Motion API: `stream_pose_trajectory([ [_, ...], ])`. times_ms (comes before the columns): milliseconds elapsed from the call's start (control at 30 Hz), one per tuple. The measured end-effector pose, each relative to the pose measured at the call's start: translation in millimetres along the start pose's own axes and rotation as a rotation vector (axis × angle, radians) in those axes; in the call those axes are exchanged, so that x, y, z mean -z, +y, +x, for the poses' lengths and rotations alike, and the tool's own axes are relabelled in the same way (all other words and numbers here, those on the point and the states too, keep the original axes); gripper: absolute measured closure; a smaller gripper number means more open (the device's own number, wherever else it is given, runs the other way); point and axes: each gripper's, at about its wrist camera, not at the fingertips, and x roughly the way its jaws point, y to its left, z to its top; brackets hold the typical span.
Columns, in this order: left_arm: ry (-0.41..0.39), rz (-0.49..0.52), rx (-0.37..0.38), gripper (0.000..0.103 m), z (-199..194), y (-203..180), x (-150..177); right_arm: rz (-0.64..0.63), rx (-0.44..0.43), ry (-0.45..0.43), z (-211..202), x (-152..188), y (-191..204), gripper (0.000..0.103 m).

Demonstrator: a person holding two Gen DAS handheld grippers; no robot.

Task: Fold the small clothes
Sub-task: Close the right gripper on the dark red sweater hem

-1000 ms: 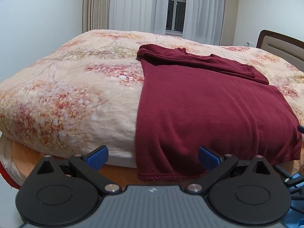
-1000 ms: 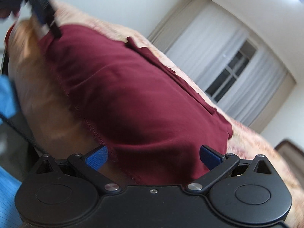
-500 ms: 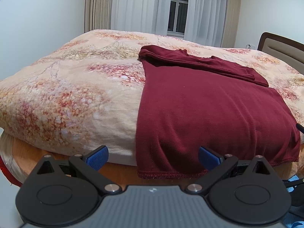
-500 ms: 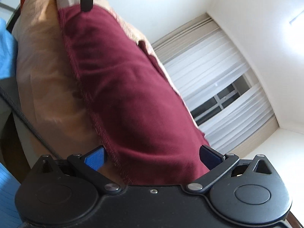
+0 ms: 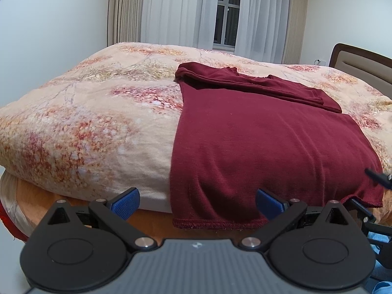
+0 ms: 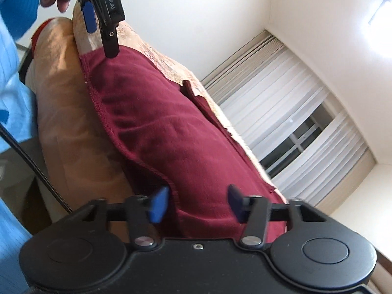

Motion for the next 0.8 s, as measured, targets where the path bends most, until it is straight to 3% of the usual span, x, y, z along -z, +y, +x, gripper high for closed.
stream_pose_trajectory([
  [100, 0.004, -0.008, -0.001, 0.000, 0, 2, 1, -0.001, -0.027, 0.007, -3, 1, 5, 0.062],
  [200, 0.008, -0.017, -0.001, 0.000, 0, 3, 1, -0.019, -0.077, 0.018, -1, 4, 10, 0.049],
  [300, 0.008, -0.023, -0.004, 0.000, -1, 4, 2, -0.059, -0.101, 0.039, 2, 7, 16, 0.043],
  [400, 0.011, -0.026, -0.002, 0.000, 0, 4, 2, -0.122, -0.075, 0.059, 9, 11, 25, 0.032],
  [567, 0.013, -0.023, -0.007, 0.000, 0, 4, 2, -0.231, -0.023, 0.048, 23, 19, 38, 0.030],
  [667, 0.011, -0.029, -0.009, 0.000, -1, 4, 2, -0.263, -0.007, 0.024, 21, 21, 41, 0.038],
  [800, 0.008, -0.032, -0.001, 0.000, -2, 4, 1, -0.237, 0.005, -0.001, 12, 20, 33, 0.068],
])
